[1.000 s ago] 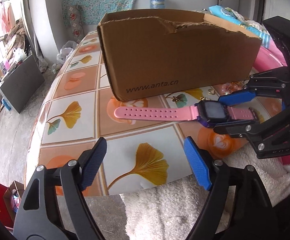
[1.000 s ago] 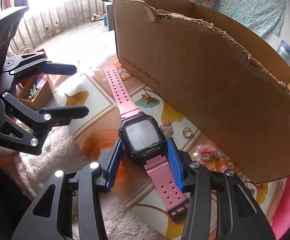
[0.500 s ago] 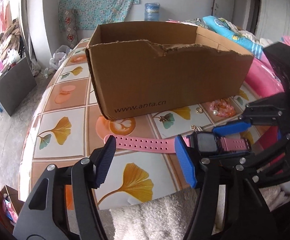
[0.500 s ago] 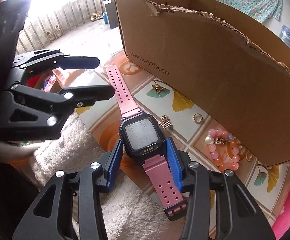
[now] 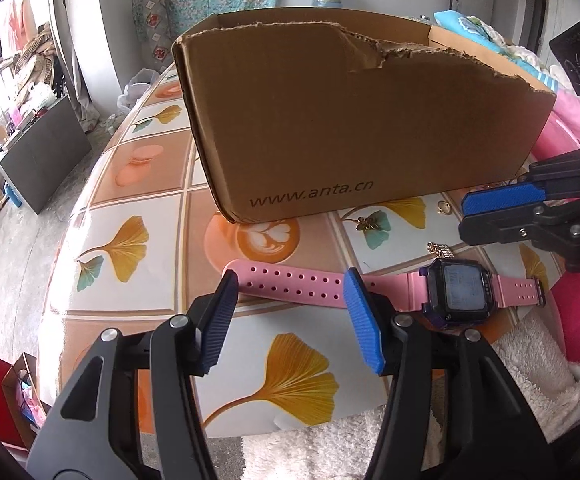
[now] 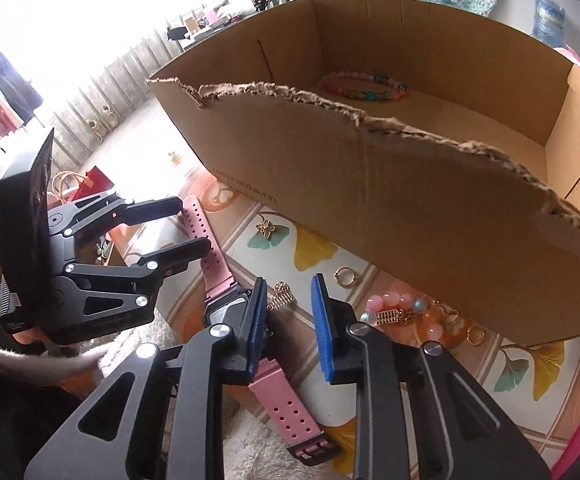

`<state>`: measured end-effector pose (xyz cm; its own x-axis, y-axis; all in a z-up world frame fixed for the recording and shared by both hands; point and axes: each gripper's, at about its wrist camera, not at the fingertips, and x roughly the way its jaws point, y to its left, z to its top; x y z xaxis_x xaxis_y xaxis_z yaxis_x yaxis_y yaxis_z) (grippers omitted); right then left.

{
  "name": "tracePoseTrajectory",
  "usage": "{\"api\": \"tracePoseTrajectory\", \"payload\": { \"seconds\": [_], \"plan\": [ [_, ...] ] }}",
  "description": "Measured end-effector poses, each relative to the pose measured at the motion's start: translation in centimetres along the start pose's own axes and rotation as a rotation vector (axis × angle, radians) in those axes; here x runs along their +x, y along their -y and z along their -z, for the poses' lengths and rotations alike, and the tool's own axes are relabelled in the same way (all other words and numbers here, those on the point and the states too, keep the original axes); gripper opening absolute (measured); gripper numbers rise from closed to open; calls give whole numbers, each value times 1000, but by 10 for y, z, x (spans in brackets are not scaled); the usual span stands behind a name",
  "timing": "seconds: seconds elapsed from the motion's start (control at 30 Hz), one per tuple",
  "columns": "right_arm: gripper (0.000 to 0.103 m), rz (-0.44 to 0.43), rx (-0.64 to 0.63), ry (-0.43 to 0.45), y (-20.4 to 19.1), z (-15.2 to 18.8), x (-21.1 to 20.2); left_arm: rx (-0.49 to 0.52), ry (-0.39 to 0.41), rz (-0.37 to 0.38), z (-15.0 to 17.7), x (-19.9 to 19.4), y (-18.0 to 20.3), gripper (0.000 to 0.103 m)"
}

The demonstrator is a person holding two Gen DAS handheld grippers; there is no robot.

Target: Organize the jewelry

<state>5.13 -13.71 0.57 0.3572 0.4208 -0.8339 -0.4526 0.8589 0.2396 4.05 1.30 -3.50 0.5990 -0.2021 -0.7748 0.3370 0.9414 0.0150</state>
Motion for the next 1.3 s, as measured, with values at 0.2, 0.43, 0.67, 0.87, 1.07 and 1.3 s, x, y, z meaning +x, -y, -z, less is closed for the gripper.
{"api": "tracePoseTrajectory", "payload": {
  "seconds": [0.2,0.43,0.67,0.87,1.07,1.3],
  "plan": [
    [12,55,-105,-80,-11,0,21,6,-2,-9,0,-1,1,53],
    [11,142,-146,-88,-8,3,19,1,1,-10,-1,-1,2,54],
    [11,143,-147,-54,-7,0,11,6,8,-11,1,-3,2,54],
    [11,88,-244,-106,-19,-8,25,6,12,-10,3,-4,2,54],
    [11,167,-264,-122,-13,-11,30,-3,22,-9,5,-6,1,54],
    [11,255,-189,-87,10,-9,20,2,30,-4,8,-8,-1,54]
  ]
}}
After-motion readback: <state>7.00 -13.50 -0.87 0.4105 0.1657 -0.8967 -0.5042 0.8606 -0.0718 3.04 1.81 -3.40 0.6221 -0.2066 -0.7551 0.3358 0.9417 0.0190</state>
